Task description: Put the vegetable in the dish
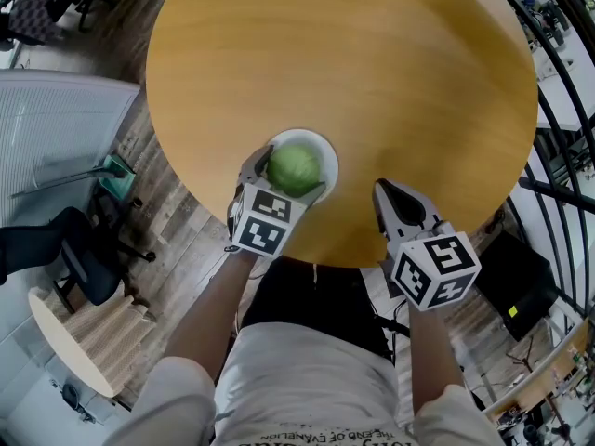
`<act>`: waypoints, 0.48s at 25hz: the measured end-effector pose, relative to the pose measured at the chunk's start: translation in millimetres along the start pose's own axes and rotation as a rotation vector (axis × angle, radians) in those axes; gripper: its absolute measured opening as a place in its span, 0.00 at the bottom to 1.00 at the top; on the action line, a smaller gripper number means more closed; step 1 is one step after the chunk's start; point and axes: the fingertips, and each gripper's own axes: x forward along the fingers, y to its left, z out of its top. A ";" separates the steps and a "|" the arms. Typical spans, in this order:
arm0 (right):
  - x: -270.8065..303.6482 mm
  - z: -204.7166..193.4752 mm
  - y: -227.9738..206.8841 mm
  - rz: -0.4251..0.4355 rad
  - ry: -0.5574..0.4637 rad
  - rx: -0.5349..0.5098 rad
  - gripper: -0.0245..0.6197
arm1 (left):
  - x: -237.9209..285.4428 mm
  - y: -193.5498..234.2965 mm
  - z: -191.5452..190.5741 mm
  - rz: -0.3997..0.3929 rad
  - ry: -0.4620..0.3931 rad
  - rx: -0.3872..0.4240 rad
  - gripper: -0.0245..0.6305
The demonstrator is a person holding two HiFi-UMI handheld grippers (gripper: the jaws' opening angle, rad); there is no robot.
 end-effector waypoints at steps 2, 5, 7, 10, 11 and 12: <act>0.2 -1.2 -1.2 -0.001 0.001 0.002 0.08 | 1.3 0.1 0.0 0.003 -0.001 0.008 0.78; 1.8 -2.5 -1.7 -0.001 0.001 0.007 0.08 | 2.9 0.8 -2.5 0.007 0.007 0.013 0.78; 3.2 -2.8 -1.7 0.000 0.002 0.009 0.08 | 4.1 0.0 -3.3 0.006 0.015 0.021 0.78; 4.4 -2.6 -2.1 0.002 0.002 0.012 0.08 | 6.0 -2.4 -2.3 0.002 0.021 0.032 0.78; 4.7 -2.8 -2.3 0.002 0.002 0.013 0.08 | 6.5 -2.5 -2.8 0.001 0.022 0.031 0.78; 5.1 -3.1 -2.5 0.002 0.002 0.014 0.08 | 7.1 -2.4 -3.3 0.000 0.023 0.027 0.78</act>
